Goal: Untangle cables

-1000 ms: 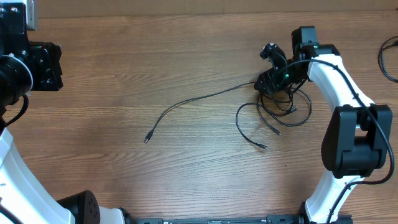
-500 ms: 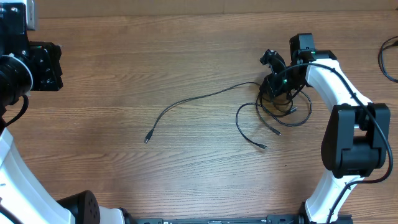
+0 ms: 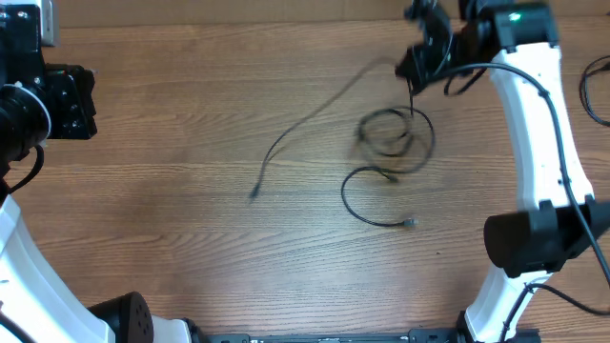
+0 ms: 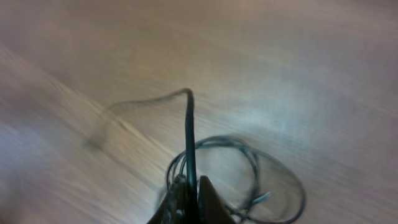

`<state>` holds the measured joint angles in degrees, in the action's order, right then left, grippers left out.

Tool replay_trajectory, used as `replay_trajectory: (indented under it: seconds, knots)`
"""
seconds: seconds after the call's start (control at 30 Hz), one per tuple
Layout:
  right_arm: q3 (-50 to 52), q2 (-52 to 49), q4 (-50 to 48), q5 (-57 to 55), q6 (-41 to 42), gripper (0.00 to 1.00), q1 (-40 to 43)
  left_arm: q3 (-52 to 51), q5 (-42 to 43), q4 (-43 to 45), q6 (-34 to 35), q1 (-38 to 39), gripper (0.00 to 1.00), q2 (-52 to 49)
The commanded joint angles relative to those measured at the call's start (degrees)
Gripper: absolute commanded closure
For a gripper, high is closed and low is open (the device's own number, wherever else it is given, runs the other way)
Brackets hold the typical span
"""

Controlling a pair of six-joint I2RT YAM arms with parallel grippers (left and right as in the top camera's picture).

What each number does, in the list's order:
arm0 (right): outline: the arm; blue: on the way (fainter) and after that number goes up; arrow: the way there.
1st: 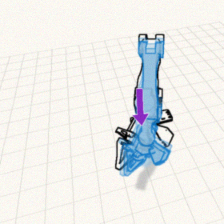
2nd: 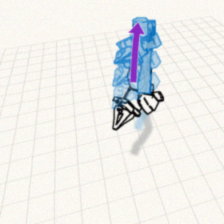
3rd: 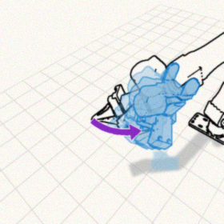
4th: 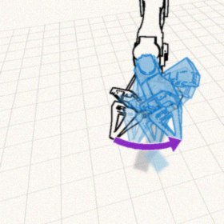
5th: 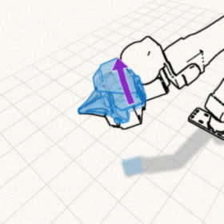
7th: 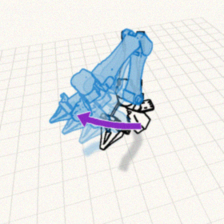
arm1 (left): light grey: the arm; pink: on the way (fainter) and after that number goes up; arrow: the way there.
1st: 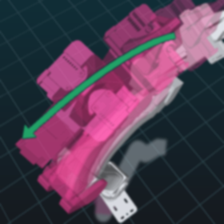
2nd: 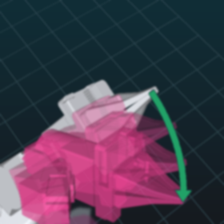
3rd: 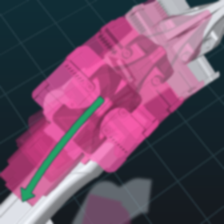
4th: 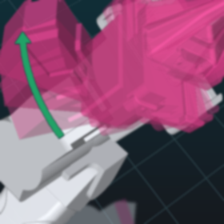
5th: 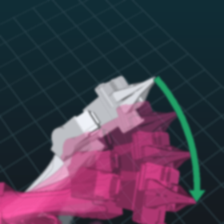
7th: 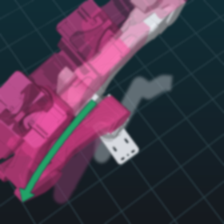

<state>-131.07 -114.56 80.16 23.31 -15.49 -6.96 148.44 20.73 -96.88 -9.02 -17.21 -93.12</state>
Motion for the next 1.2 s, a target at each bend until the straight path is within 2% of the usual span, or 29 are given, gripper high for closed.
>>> replay_trajectory:
  seconds: [0.0,0.03,0.17,0.27,0.43,0.53,0.63,0.7,0.77,0.87,0.93,1.0,1.07,1.17]
  knots:
    - [-13.3,3.1,-0.2,2.0,9.3,0.96,-0.8,-2.6,-0.4,0.1,-0.7,0.4,0.96,0.9]
    - [-18.3,3.1,-1.8,2.8,10.1,0.96,-0.8,-4.0,-0.3,0.1,-0.9,0.4,0.96,0.9]
    - [-26.8,3.1,-6.8,4.9,13.2,0.96,-0.8,-7.5,-0.3,0.1,-0.9,0.4,0.96,0.9]
    - [-29.9,3.1,-11.8,9.9,14.4,0.96,-0.8,-8.6,-0.2,0.3,-0.9,0.4,0.96,0.9]
    - [-32.2,3.1,-23.3,12.1,21.0,0.96,-0.8,-8.6,1.2,0.9,-0.9,0.4,0.96,0.9]
    - [-31.1,2.8,-21.2,11.7,21.2,0.96,-1.3,-8.6,1.8,0.7,-0.9,0.4,0.96,0.9]
    - [-27.8,1.7,-13.2,7.8,16.3,0.96,-2.6,-8.6,2.6,0.8,-0.9,0.4,0.96,0.9]
    - [-25.6,0.9,-11.9,5.2,16.3,0.96,-3.5,-8.6,4.9,1.4,-1.4,0.4,0.96,0.9]
    - [-25.4,0.9,-14.7,7.6,18.9,0.96,-4.3,-8.6,7.3,2.6,-1.3,0.4,0.96,0.9]
    - [-28.2,2.8,-25.0,15.3,24.5,0.96,-4.7,-8.6,11.2,3.8,-1.3,0.4,0.96,0.9]
    - [-30.7,4.6,-31.8,17.0,28.5,0.96,-4.7,-8.6,13.4,4.0,-1.3,0.4,0.96,0.9]
    - [-32.2,6.2,-35.6,17.0,29.0,0.96,-4.7,-8.6,15.6,4.2,-1.9,0.5,0.96,0.9]
    - [-32.9,8.0,-35.5,15.8,28.5,0.96,-4.6,-8.6,20.9,4.4,-5.9,2.0,0.96,0.3]
    - [-32.8,8.0,-32.2,15.2,27.2,0.96,-3.7,-8.6,24.3,5.6,-6.9,4.8,0.96,-0.7]
